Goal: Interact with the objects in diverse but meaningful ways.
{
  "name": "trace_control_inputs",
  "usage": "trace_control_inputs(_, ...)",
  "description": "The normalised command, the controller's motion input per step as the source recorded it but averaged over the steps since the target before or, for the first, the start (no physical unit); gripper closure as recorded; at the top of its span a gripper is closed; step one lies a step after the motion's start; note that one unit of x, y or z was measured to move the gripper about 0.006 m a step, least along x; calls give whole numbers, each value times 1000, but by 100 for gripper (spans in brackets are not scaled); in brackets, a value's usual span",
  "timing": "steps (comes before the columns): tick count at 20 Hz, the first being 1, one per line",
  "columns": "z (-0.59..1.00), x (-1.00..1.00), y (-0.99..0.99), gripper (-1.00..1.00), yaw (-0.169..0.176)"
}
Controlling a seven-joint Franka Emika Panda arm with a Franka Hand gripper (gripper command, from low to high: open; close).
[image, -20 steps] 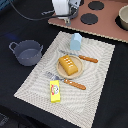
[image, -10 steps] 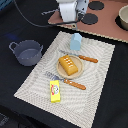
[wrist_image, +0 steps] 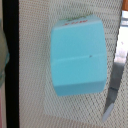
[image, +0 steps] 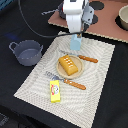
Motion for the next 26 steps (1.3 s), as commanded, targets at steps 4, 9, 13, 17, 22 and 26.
trace_control_inputs(4, -131, 0, 57, -100, 22)
trace_control_inputs(9, -125, -5, 98, -100, 28)
trace_control_inputs(13, -71, -21, 321, -100, 51)
trace_control_inputs(17, -11, 10, 335, -100, 50)
trace_control_inputs(22, 0, 98, 334, 100, 41)
trace_control_inputs(26, 0, 149, 341, 100, 37)
